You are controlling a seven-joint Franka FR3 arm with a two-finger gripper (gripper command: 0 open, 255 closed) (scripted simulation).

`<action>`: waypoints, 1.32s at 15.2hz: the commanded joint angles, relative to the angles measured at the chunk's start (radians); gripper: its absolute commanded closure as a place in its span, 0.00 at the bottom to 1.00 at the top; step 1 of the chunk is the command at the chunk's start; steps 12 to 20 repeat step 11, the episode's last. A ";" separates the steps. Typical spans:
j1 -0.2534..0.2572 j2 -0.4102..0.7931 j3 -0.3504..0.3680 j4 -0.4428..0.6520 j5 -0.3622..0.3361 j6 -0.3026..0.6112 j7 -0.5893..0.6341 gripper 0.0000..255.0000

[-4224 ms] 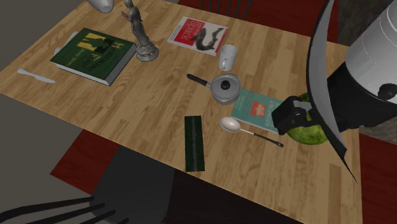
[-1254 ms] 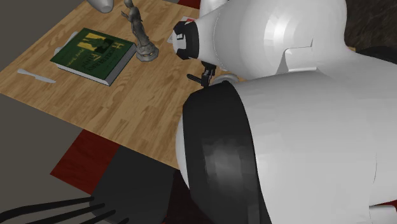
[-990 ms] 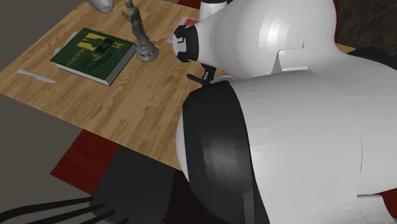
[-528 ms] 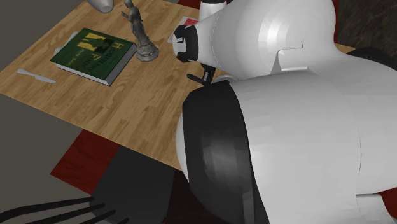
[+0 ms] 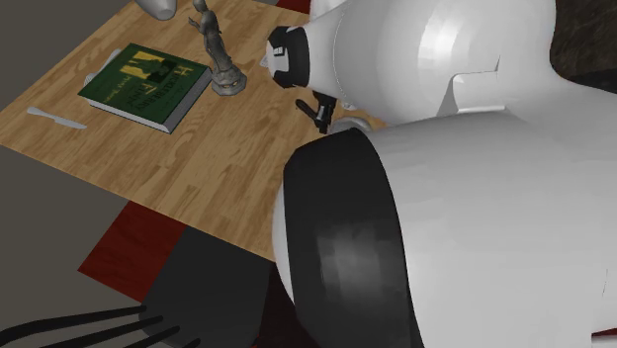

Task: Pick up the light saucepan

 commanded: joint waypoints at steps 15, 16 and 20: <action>0.000 -0.070 -0.001 0.038 -0.001 -0.108 0.001 1.00; 0.000 -0.070 -0.001 0.038 -0.001 -0.108 0.001 1.00; 0.000 -0.070 -0.001 0.038 -0.001 -0.108 0.001 1.00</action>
